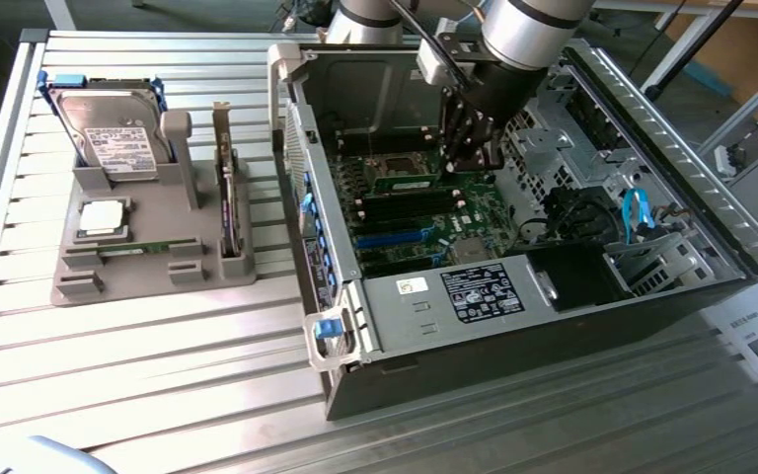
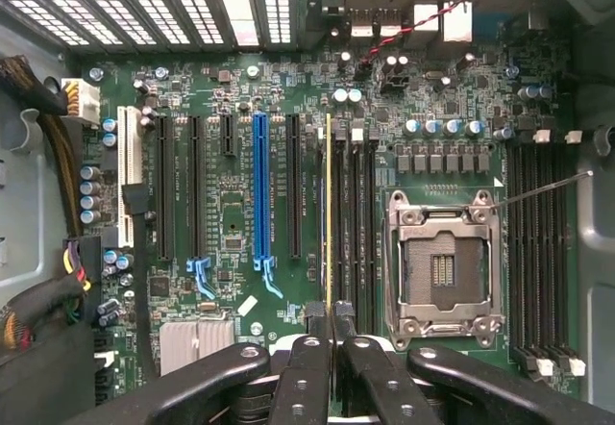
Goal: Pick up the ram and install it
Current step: 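Insert the ram into the slot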
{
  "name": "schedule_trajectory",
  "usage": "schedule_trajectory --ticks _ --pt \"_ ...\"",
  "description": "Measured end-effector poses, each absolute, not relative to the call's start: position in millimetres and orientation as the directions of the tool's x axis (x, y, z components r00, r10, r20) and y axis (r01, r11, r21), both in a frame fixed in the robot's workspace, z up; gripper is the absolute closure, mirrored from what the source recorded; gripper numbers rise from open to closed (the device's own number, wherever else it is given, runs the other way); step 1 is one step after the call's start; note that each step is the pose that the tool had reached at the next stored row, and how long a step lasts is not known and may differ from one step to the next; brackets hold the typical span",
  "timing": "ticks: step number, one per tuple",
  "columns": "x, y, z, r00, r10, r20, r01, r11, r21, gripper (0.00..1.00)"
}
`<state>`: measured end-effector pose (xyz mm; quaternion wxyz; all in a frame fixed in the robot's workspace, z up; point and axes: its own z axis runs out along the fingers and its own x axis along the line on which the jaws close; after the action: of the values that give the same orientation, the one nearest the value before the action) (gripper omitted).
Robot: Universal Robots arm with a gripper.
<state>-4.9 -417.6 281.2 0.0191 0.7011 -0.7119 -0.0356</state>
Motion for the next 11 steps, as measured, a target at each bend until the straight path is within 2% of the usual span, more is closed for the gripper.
schedule_trajectory --ticks 11 --pt "-4.9 -417.7 277.7 -0.015 -1.0 -0.023 -0.997 0.013 0.077 0.88"
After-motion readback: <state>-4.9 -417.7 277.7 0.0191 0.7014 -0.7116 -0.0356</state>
